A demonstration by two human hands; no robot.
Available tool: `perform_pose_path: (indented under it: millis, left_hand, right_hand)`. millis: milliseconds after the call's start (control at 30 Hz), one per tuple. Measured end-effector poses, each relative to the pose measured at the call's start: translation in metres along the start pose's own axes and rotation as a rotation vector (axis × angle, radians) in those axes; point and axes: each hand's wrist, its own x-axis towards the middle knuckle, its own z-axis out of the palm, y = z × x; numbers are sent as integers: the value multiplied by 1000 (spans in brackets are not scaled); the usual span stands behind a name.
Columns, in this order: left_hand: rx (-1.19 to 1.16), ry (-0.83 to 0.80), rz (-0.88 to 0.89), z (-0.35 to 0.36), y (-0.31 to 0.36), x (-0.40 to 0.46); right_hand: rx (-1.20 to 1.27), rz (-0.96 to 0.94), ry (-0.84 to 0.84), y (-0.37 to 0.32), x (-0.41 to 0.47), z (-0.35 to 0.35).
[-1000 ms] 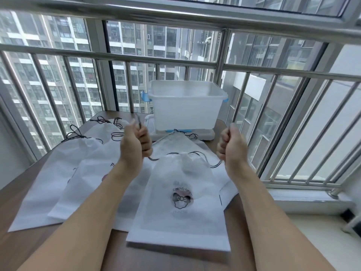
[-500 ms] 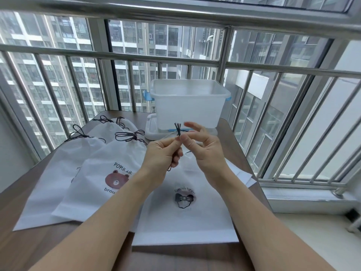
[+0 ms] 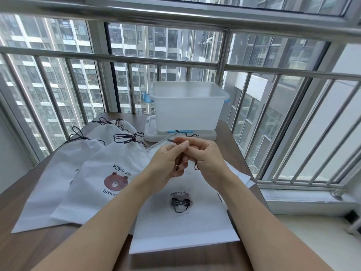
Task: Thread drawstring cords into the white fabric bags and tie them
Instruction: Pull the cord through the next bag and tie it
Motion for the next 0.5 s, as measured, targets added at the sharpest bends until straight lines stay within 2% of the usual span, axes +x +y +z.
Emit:
perform_pose_path:
  millis: [100,167,333,500]
  left_hand:
    - [-75,40,-12,1,0,0]
    - [-156,40,-22,0,2,2]
    - [-228,-29,-103,-8,5,2]
    - [-291,-31,-186,-10,6,3]
  right_hand:
    - [62,1,-97,-2,-1,-2]
    - [142,11,-98,-7,0,-6]
    - [46,-44,226,-4,7,-14]
    - [-93,-203,388,-3,6,-13]
